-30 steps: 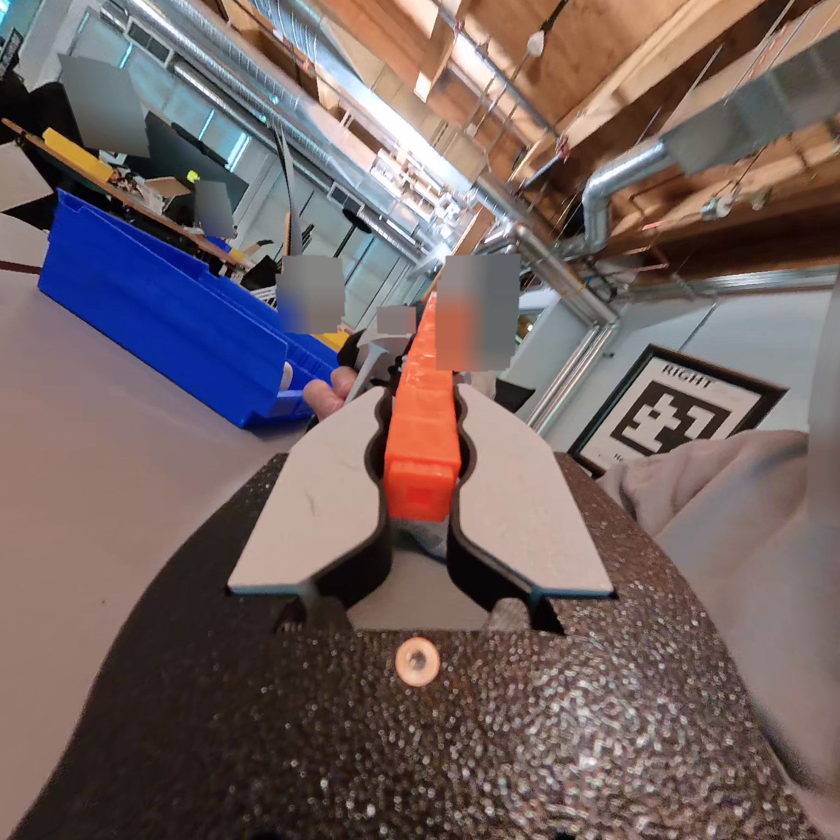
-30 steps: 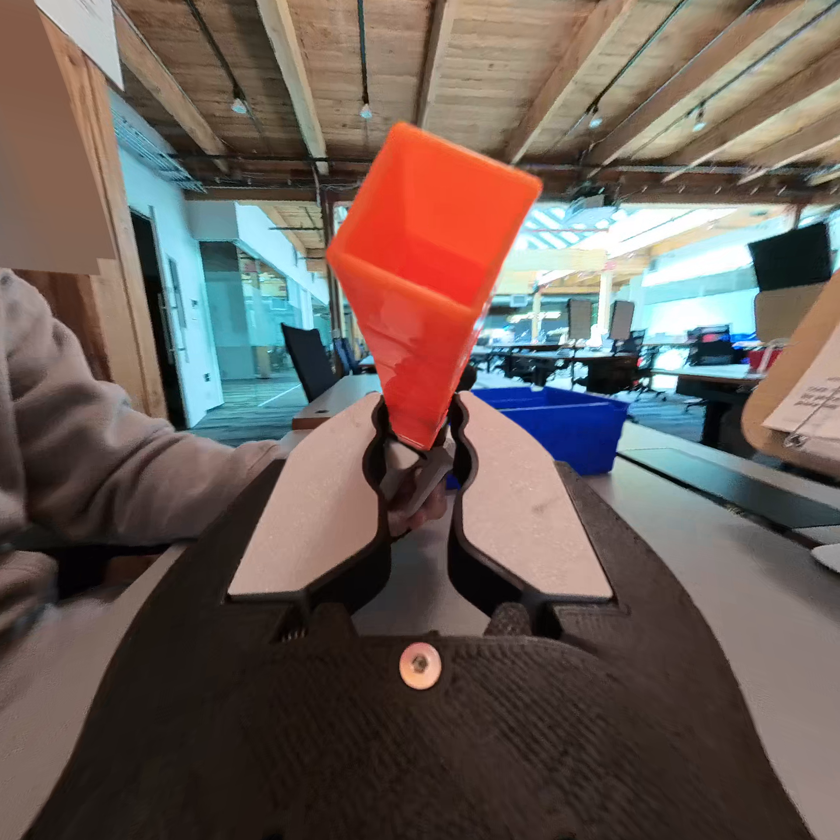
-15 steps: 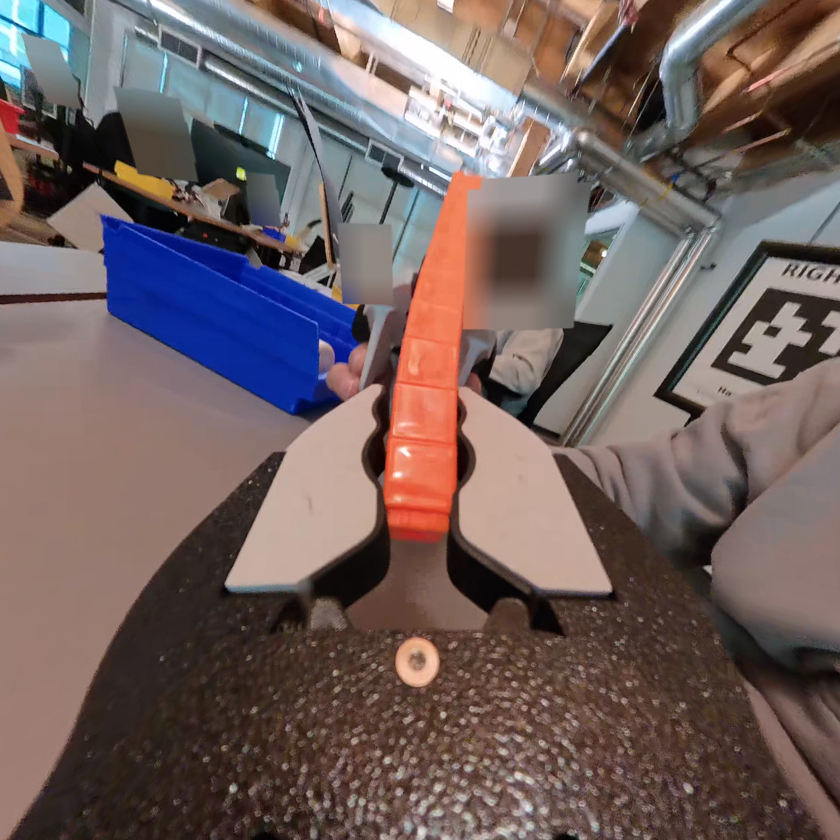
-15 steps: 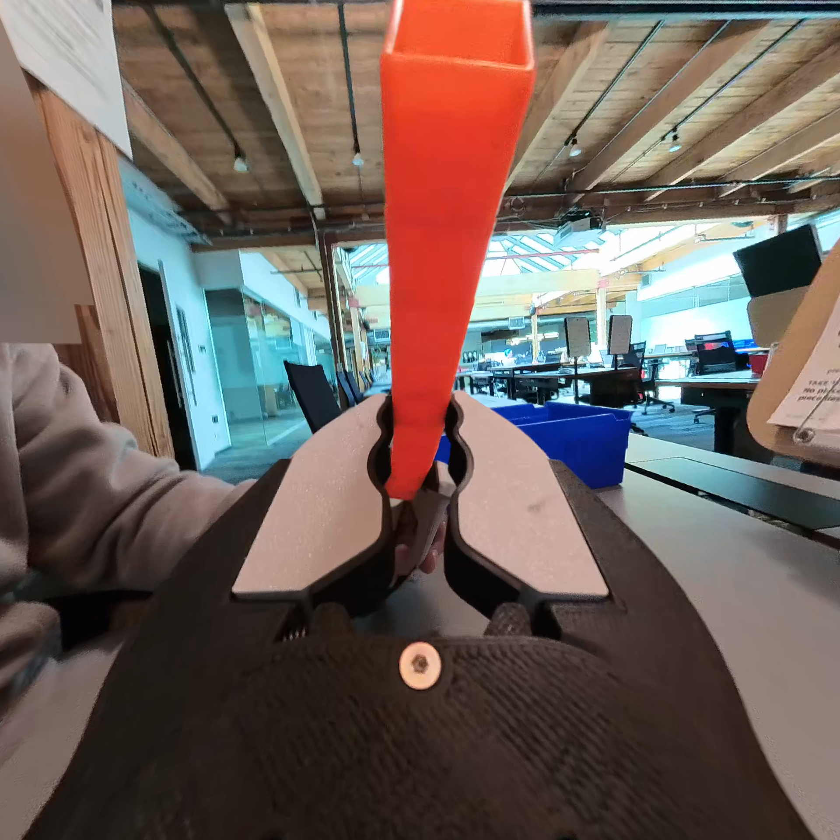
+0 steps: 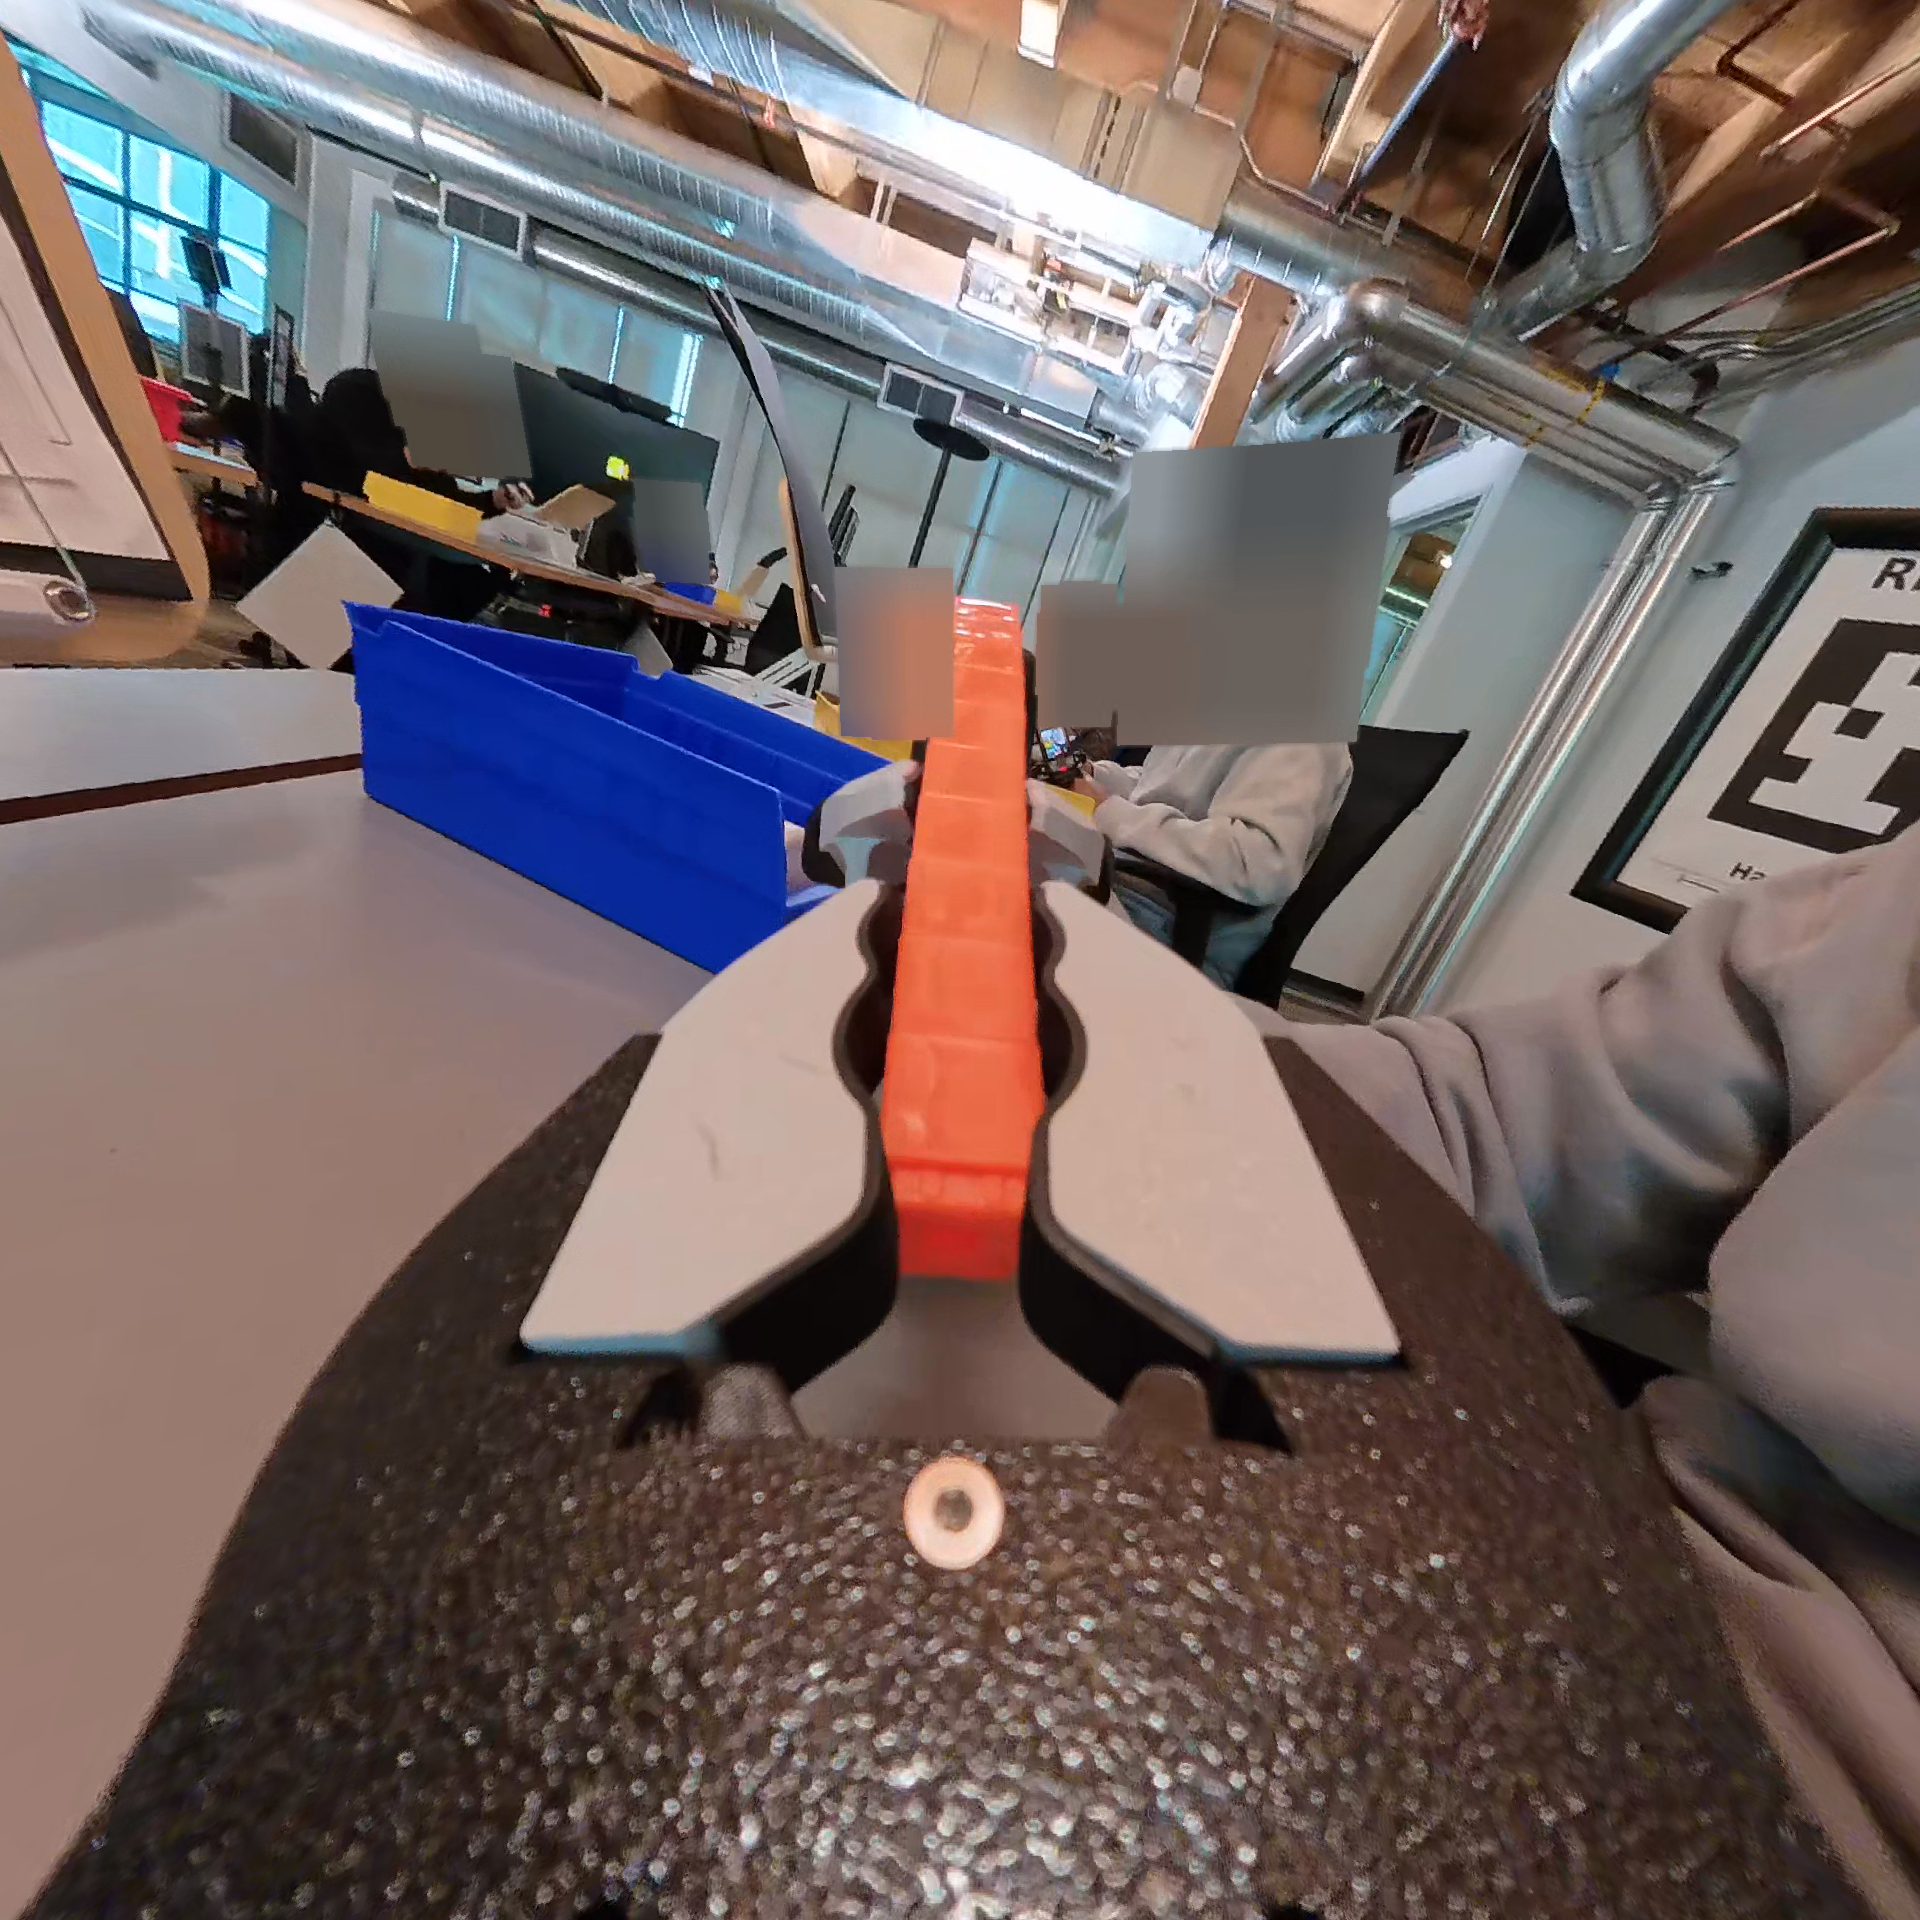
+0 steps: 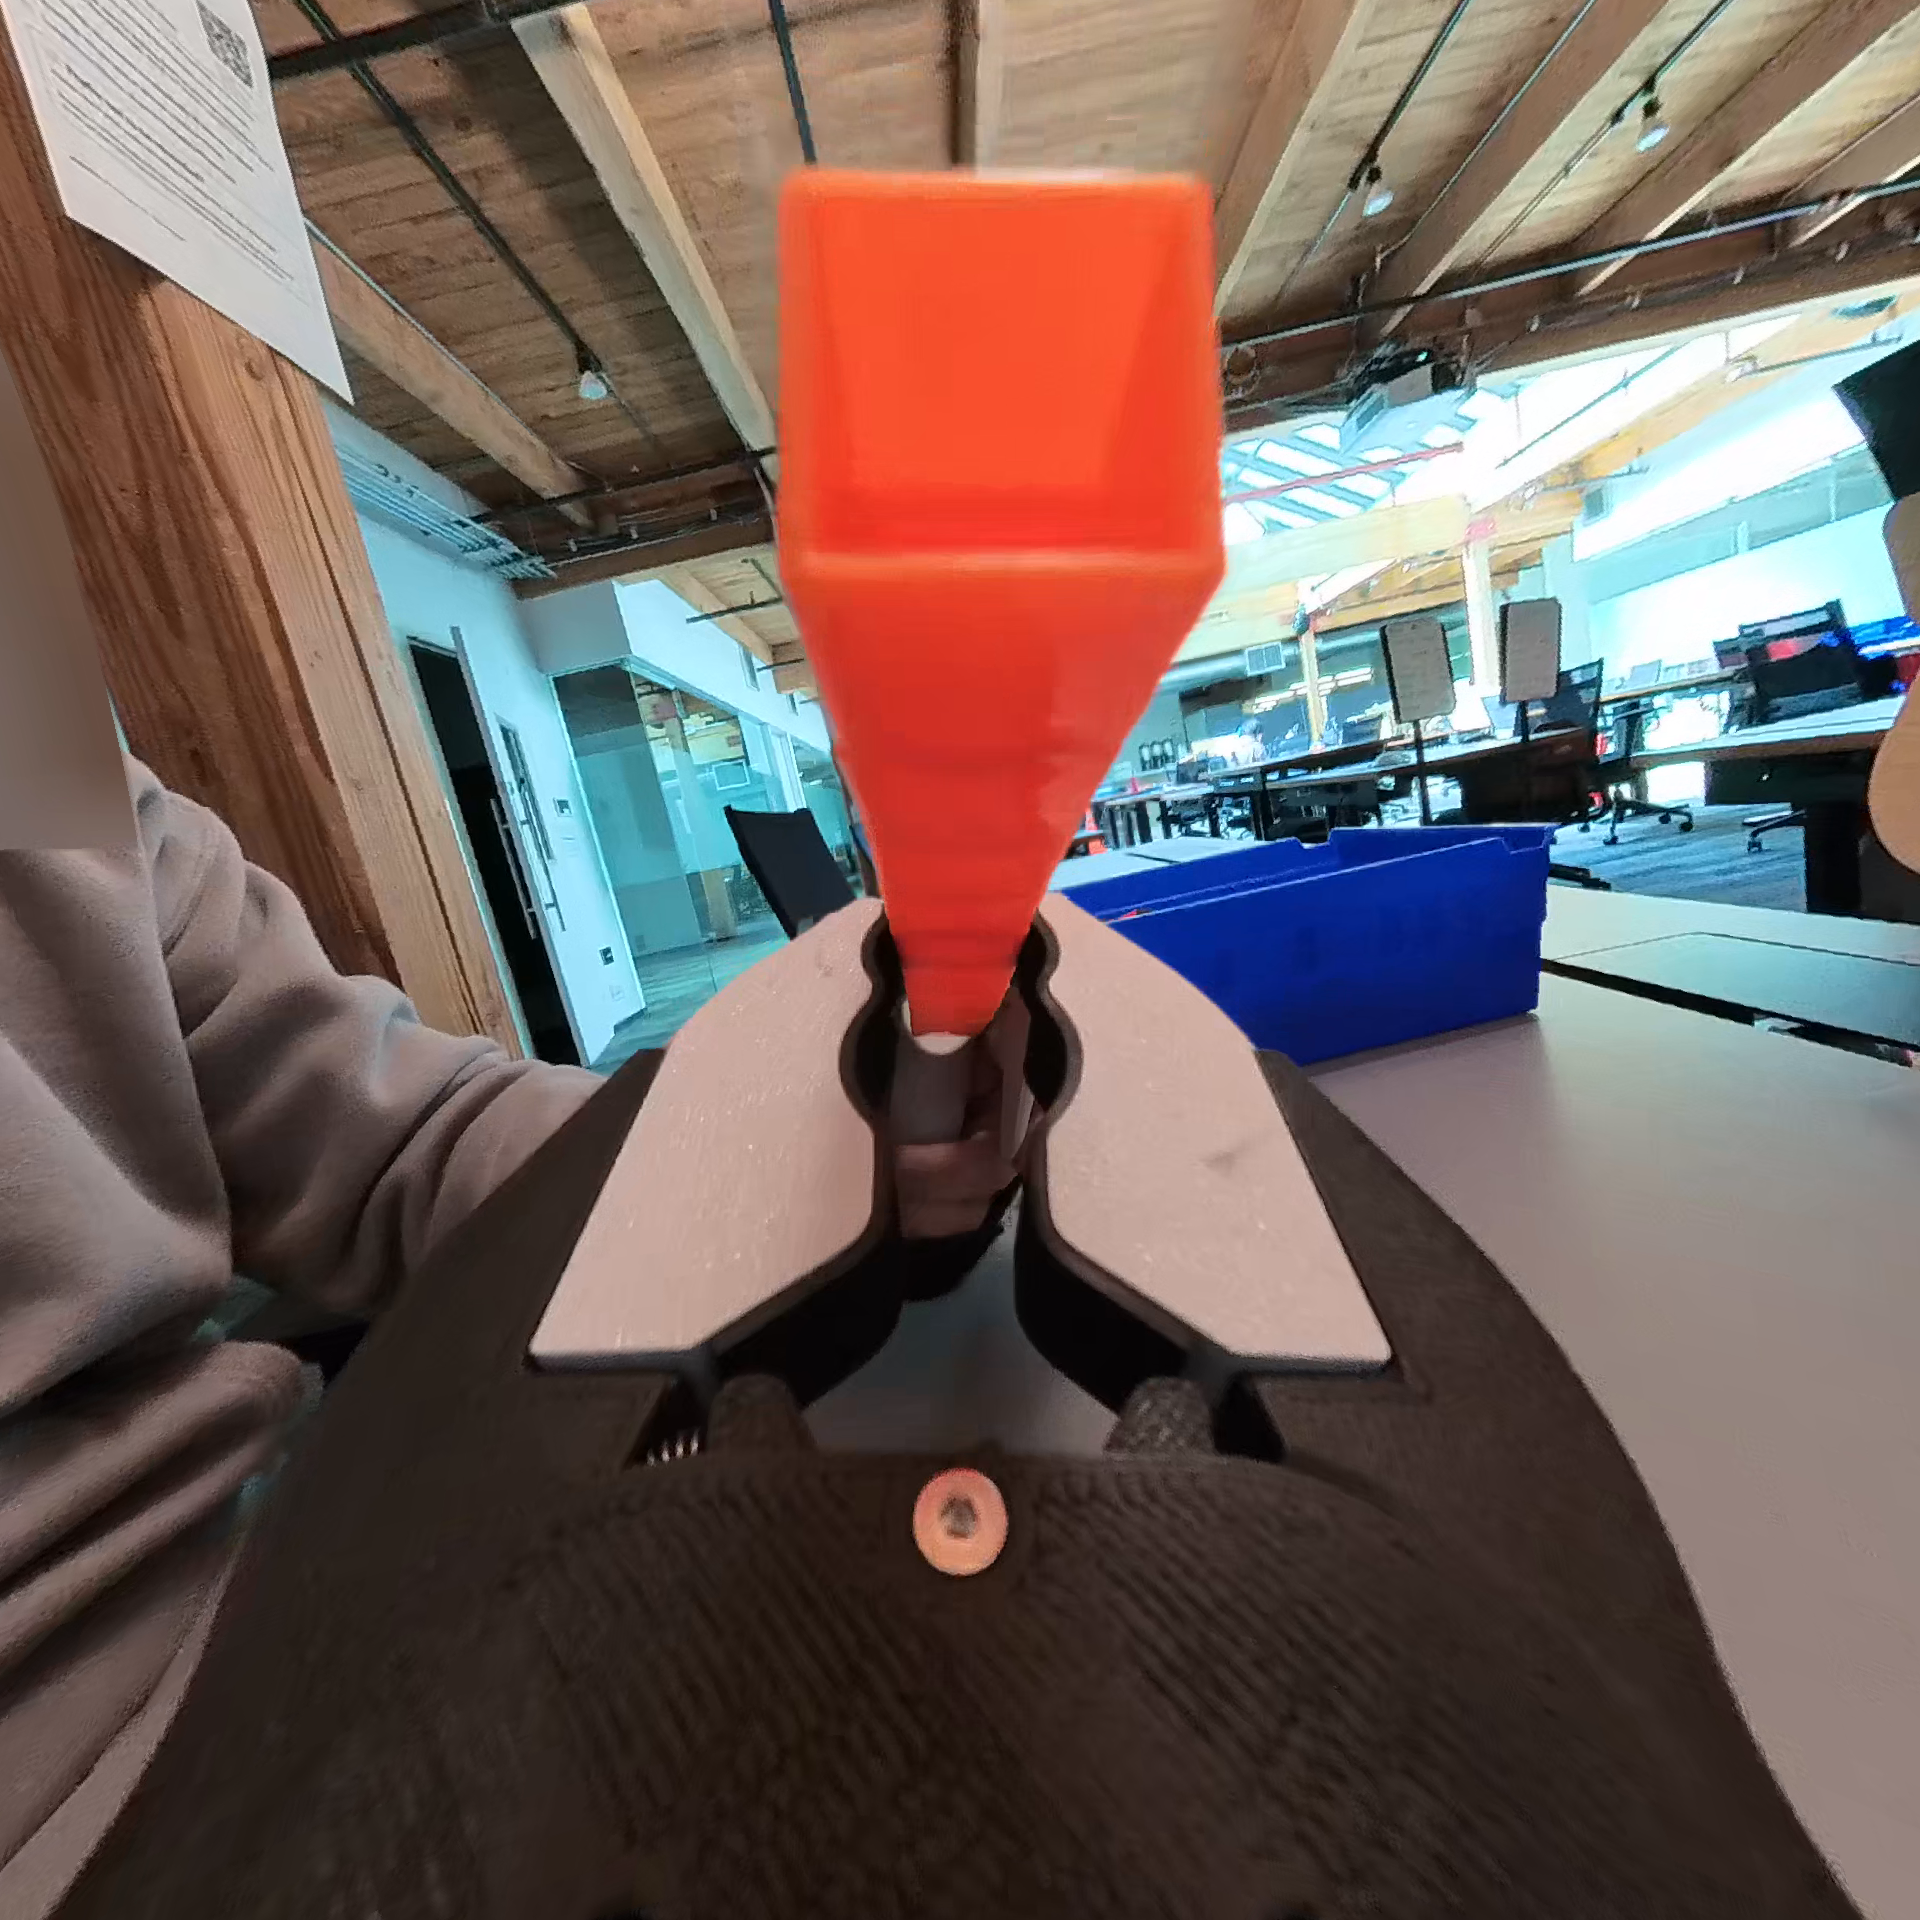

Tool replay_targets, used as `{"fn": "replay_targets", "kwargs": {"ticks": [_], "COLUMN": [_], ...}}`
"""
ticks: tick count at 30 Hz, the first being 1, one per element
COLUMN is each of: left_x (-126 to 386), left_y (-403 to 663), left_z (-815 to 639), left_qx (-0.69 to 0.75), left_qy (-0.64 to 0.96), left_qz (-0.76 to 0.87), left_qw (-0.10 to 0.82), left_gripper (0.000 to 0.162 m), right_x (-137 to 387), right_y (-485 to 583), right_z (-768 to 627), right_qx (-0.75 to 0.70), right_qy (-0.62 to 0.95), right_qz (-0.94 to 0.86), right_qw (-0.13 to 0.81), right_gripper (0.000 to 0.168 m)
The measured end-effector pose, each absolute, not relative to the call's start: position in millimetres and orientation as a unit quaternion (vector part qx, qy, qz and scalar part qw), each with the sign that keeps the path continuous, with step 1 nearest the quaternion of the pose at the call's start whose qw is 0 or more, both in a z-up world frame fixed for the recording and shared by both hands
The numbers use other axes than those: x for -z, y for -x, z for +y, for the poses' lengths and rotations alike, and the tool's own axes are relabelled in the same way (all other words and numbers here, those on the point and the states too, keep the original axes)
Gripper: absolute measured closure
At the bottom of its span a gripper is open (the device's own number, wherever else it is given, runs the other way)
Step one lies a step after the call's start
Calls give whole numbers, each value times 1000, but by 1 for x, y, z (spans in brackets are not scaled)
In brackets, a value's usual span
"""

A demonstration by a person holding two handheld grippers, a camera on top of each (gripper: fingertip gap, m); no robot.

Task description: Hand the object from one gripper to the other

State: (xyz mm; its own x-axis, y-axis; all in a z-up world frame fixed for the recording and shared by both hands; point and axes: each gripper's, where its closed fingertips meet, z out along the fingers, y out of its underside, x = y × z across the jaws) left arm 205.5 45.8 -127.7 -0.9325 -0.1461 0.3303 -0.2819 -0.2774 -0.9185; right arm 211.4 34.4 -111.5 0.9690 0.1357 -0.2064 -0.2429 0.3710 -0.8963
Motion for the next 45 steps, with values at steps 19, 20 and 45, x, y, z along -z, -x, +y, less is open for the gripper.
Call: {"fn": "replay_targets", "kwargs": {"ticks": [19, 20, 45], "left_x": [123, 124, 138], "left_y": [-215, -214, -219], "left_z": [61, 60, 42], "left_qx": [-791, -790, -539], "left_qy": [-198, -197, 30], "left_qz": [-577, -578, -653], "left_qw": [46, 52, -531], "left_gripper": [139, 139, 139], "right_x": [90, 91, 107], "right_y": [-235, -234, -244], "right_z": [3, 3, 24], "right_qx": [-147, -152, -238], "right_qy": [458, 458, 437], "right_qz": [116, 118, 202], "right_qw": [869, 868, 844], "right_gripper": [145, 145, 144]}}
